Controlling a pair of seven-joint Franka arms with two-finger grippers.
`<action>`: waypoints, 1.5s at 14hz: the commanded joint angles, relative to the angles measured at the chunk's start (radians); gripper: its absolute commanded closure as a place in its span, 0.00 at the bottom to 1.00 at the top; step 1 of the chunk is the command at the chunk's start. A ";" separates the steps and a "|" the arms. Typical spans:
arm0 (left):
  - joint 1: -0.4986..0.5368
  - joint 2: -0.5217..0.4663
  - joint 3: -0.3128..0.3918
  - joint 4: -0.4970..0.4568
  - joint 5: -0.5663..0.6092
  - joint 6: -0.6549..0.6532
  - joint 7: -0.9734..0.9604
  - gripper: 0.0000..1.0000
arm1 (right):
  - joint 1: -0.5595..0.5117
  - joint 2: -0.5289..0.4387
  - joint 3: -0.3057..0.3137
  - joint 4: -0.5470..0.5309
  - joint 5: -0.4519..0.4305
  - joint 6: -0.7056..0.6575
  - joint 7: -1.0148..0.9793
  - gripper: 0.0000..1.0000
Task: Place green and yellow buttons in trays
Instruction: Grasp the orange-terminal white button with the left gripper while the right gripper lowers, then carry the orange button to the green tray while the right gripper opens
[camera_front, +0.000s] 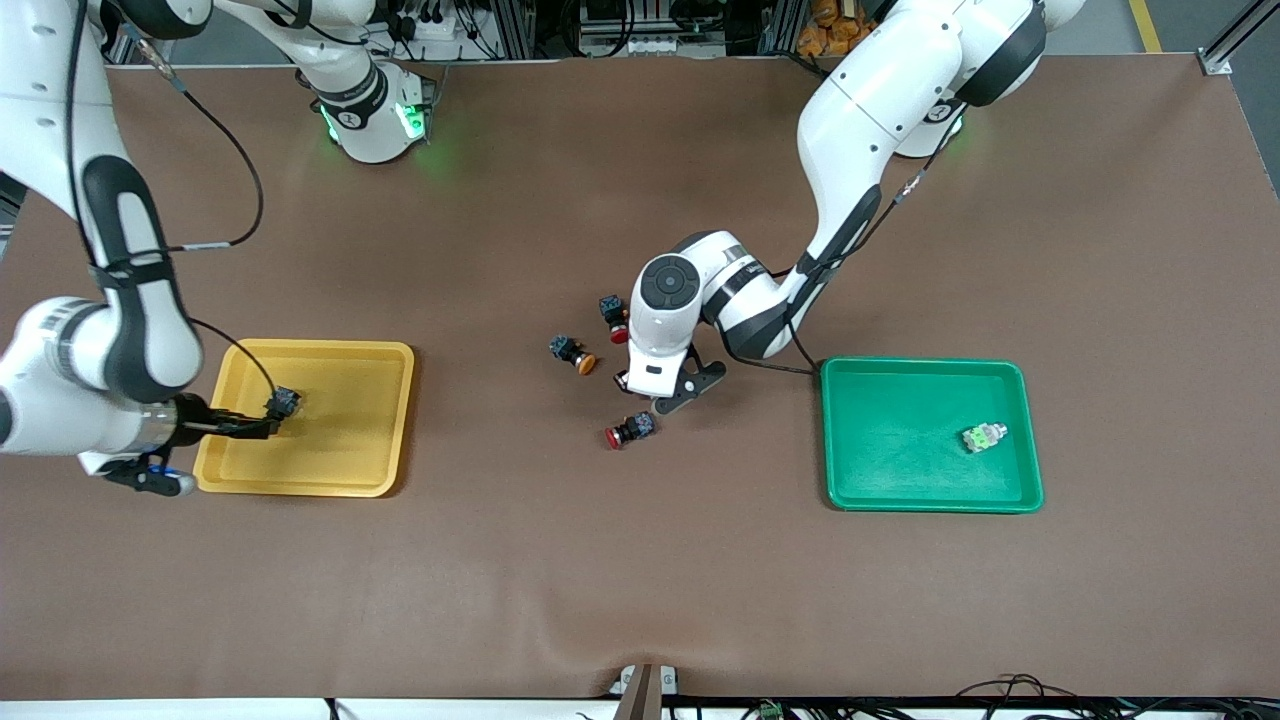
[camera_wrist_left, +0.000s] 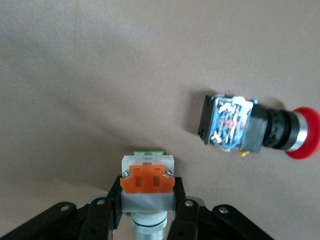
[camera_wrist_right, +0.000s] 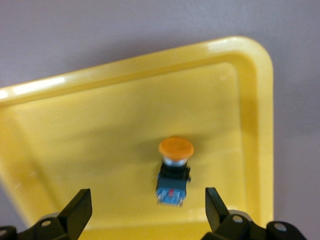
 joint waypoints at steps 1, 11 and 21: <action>0.031 -0.075 0.005 0.004 0.004 -0.113 -0.014 1.00 | 0.026 -0.007 0.005 0.065 0.000 -0.078 0.024 0.00; 0.420 -0.408 -0.009 -0.256 -0.010 -0.297 0.470 1.00 | 0.367 -0.042 0.007 0.070 0.031 -0.090 0.274 0.00; 0.610 -0.256 -0.005 -0.246 0.007 -0.166 0.658 0.49 | 0.436 -0.180 0.103 -0.181 0.032 0.110 0.087 0.00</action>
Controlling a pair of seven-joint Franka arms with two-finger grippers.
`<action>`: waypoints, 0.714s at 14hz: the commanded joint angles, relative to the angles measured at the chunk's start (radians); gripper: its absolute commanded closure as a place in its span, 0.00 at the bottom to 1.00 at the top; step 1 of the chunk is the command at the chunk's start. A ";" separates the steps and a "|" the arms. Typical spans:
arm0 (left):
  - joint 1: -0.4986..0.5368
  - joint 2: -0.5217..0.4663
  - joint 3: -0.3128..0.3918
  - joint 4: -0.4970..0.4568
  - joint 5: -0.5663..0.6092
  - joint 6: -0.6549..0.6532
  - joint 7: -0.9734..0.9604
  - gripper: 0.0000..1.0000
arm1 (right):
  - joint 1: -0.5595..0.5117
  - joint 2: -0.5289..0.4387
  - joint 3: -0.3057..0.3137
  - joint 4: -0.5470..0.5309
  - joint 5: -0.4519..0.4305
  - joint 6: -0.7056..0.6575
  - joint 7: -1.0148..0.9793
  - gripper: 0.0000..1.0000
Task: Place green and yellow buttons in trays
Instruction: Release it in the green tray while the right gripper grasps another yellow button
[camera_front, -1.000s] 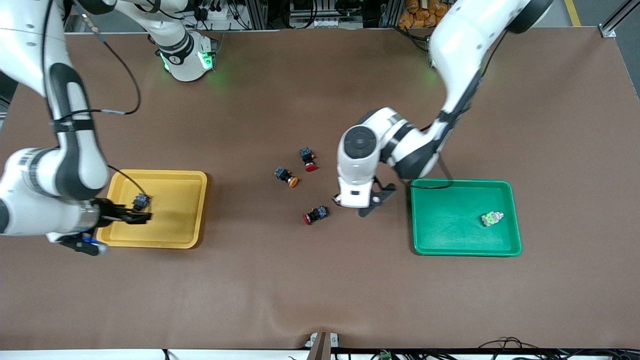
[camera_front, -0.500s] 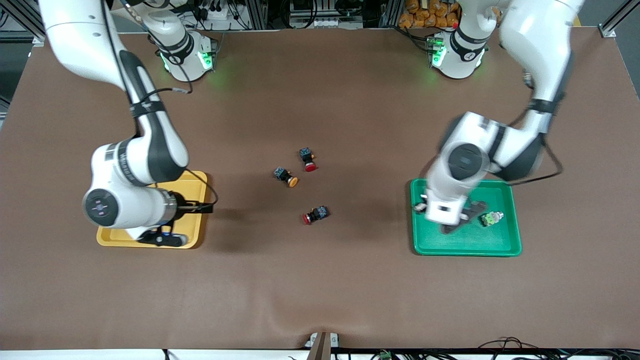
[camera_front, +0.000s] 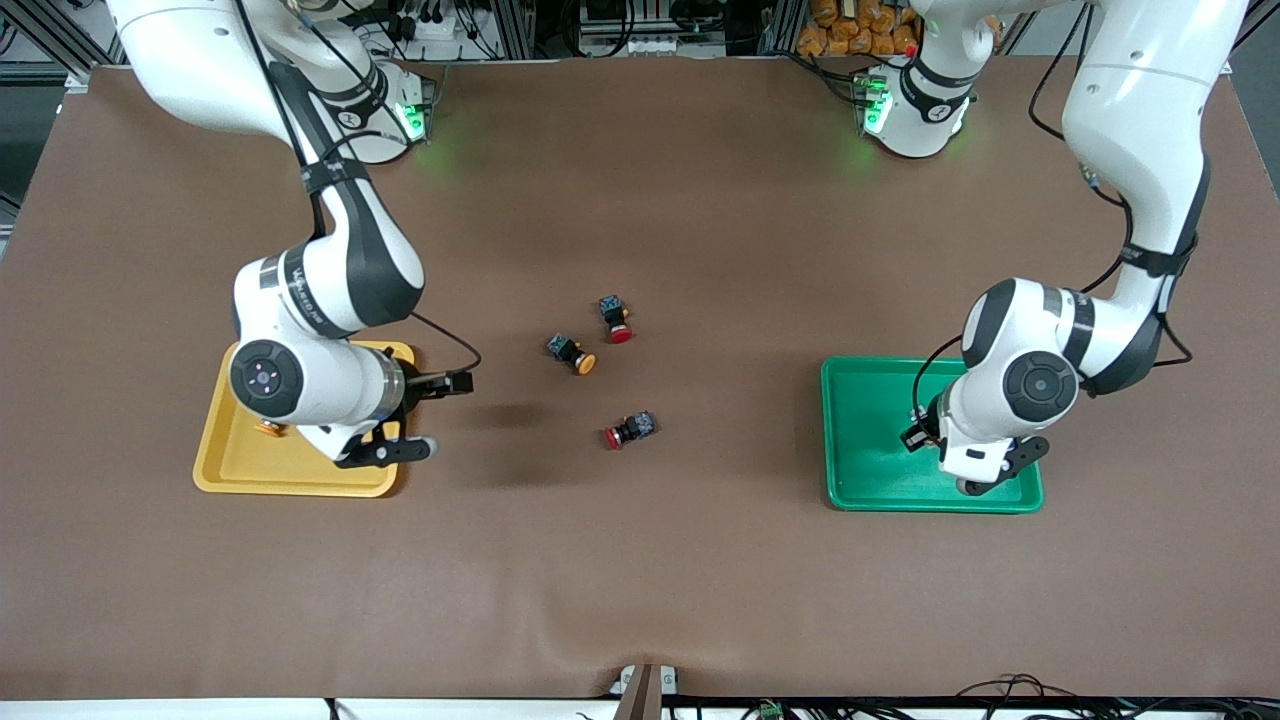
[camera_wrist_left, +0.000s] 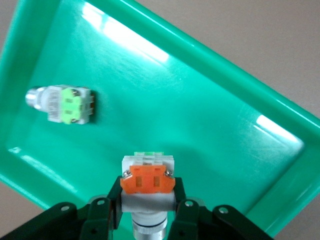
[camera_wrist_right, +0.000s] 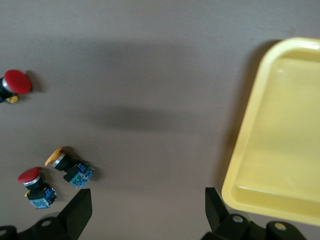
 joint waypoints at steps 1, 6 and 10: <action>0.000 0.012 -0.006 0.014 0.013 0.030 0.006 0.00 | 0.044 -0.104 0.022 -0.255 0.008 0.233 -0.049 0.00; 0.002 -0.156 -0.014 0.022 0.039 -0.028 0.047 0.00 | 0.177 -0.091 0.022 -0.378 0.010 0.500 -0.052 0.00; 0.000 -0.258 -0.040 0.186 0.025 -0.332 0.283 0.00 | 0.263 -0.075 0.019 -0.430 0.002 0.611 -0.054 0.00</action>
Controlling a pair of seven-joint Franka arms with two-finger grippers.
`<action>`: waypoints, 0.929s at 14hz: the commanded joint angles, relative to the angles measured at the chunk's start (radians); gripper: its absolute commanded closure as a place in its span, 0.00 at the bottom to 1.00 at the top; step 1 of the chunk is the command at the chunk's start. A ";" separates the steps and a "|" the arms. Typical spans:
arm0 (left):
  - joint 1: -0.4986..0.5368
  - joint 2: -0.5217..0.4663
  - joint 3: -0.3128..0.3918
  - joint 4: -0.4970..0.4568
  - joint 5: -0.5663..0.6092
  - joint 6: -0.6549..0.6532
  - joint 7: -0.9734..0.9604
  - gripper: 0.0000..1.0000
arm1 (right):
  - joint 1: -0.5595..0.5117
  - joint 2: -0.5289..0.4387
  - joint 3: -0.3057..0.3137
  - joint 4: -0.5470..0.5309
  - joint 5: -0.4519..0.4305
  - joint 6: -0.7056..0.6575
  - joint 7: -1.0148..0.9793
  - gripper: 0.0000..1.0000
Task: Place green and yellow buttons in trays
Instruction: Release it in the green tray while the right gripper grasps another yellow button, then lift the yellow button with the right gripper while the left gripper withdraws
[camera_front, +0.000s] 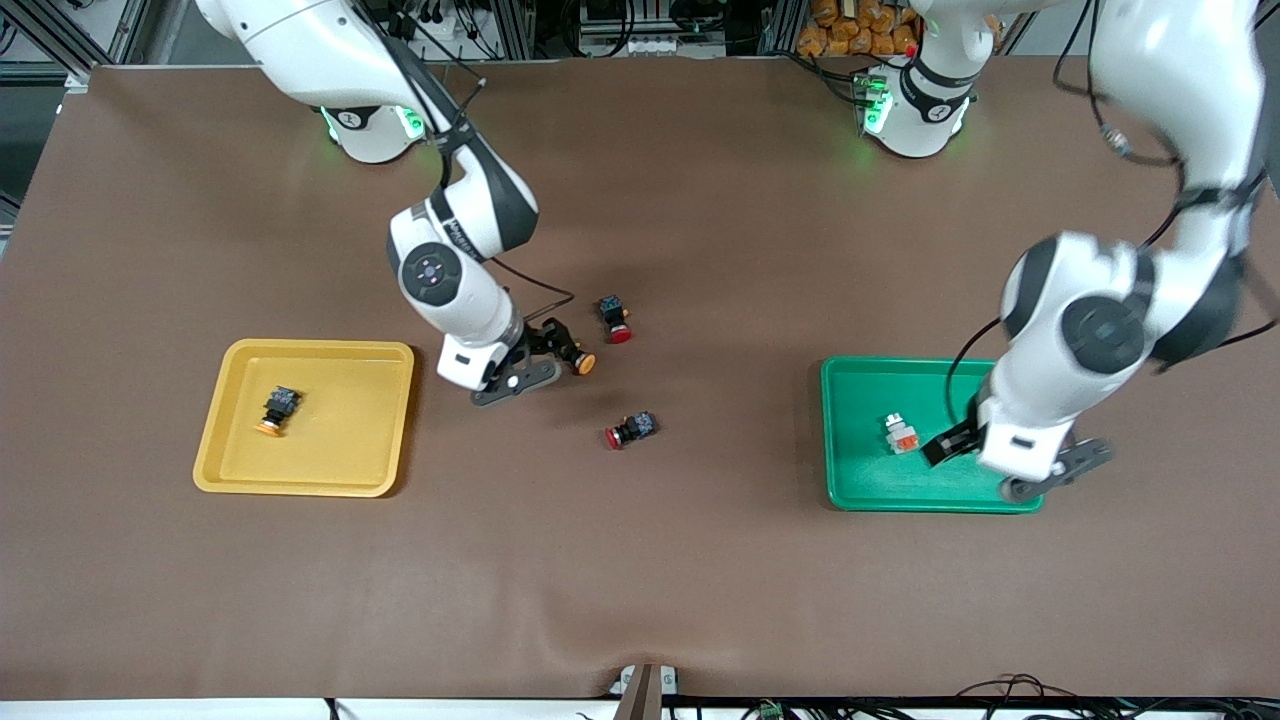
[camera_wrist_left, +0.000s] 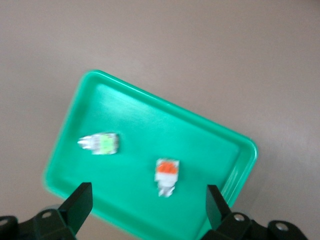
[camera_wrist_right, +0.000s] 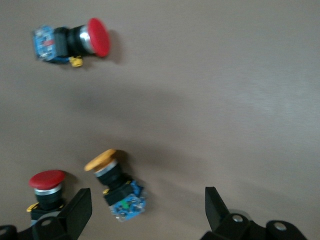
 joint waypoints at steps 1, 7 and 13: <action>0.005 -0.062 -0.029 0.114 0.002 -0.183 0.172 0.00 | 0.044 -0.017 -0.010 -0.084 0.002 0.106 -0.016 0.00; 0.017 -0.231 -0.022 0.157 -0.140 -0.365 0.387 0.00 | 0.153 0.082 -0.018 -0.089 0.002 0.228 0.089 0.09; 0.065 -0.299 -0.022 0.156 -0.198 -0.377 0.455 0.00 | 0.106 0.105 -0.058 -0.057 -0.015 0.250 0.119 1.00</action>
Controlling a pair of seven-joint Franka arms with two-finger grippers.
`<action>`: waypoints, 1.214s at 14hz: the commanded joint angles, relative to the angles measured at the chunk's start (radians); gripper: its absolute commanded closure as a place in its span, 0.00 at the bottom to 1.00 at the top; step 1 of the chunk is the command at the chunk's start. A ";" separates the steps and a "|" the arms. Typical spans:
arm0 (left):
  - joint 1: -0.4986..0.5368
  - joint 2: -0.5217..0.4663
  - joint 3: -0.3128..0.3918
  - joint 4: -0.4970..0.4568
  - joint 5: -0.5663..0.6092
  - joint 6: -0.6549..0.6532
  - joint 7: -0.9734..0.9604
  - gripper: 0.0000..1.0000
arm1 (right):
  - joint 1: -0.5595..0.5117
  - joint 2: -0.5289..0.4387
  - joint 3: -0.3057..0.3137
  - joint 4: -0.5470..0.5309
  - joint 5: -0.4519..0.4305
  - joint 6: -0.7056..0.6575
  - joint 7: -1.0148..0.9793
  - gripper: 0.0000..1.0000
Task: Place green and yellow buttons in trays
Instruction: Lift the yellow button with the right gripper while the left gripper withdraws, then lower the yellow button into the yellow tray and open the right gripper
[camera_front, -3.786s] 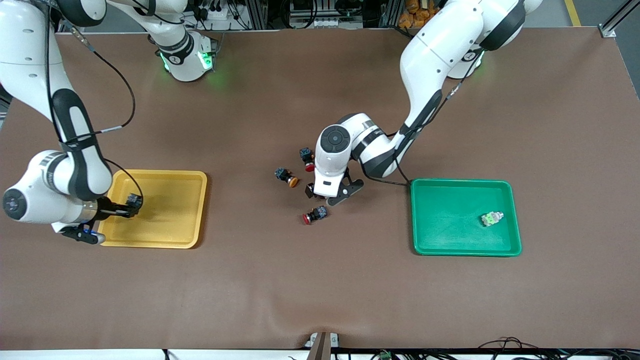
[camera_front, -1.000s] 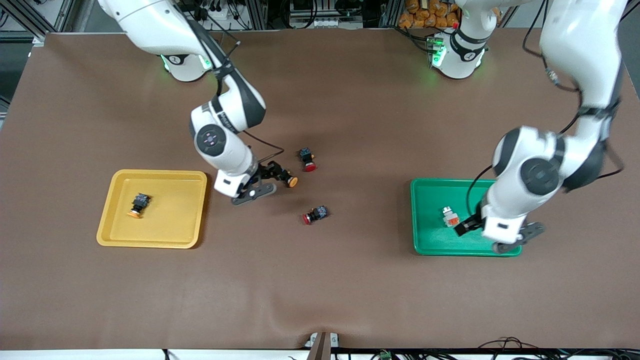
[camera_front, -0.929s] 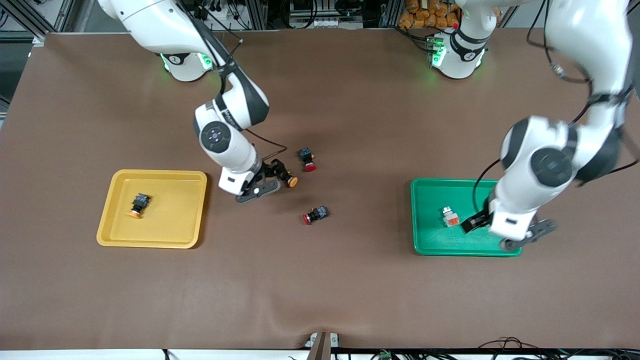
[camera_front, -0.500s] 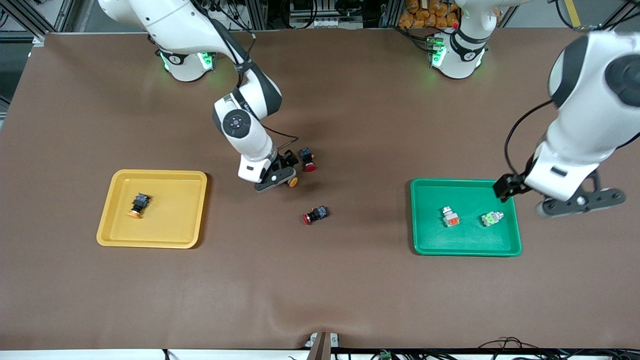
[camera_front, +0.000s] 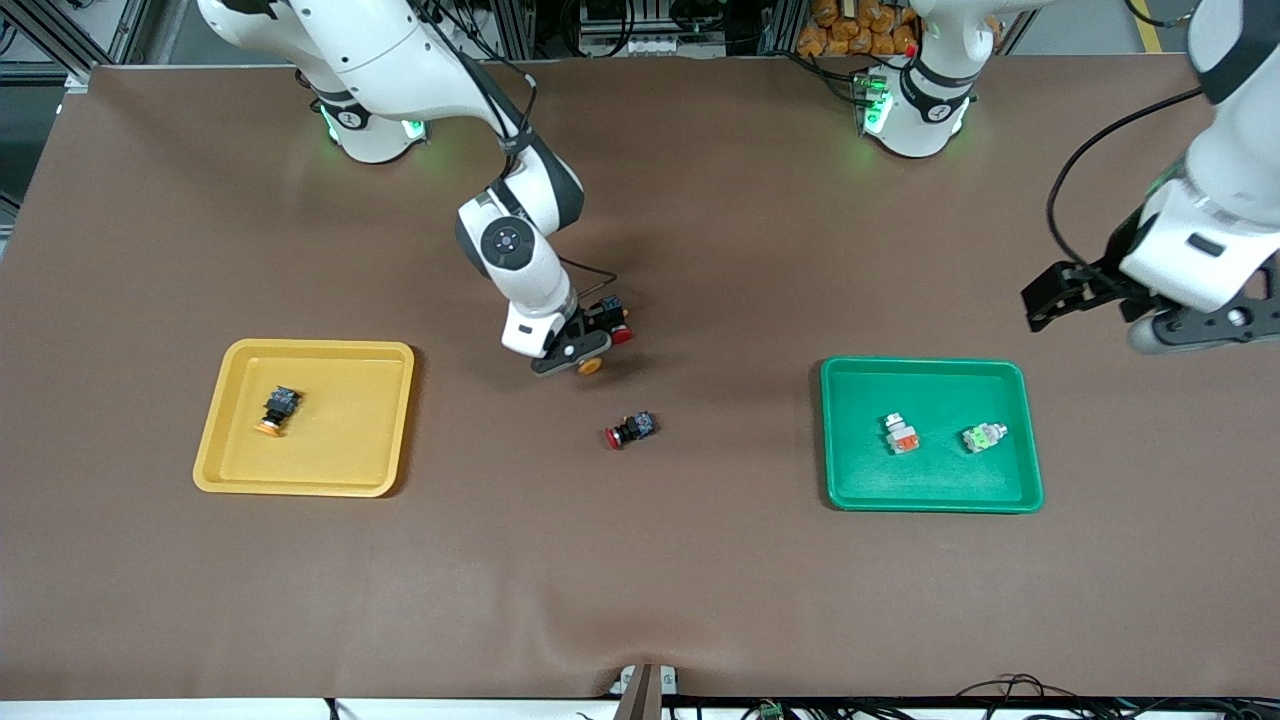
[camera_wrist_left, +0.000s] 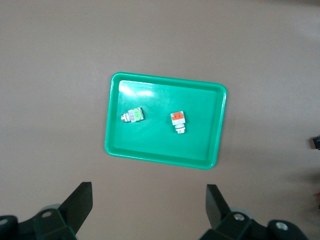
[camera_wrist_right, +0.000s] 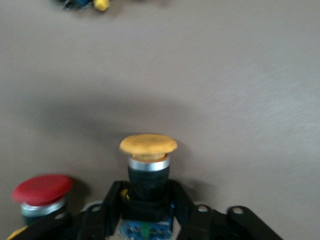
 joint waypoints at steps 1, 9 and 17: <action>0.012 -0.037 -0.007 -0.013 -0.017 -0.014 0.068 0.00 | -0.076 -0.004 -0.001 0.040 -0.014 -0.026 0.010 1.00; -0.069 -0.055 0.063 -0.028 -0.027 -0.014 0.082 0.00 | -0.496 -0.135 -0.018 0.205 -0.013 -0.574 -0.028 1.00; -0.247 -0.211 0.227 -0.198 -0.100 -0.057 0.062 0.00 | -0.633 -0.018 -0.063 0.158 -0.042 -0.496 -0.075 1.00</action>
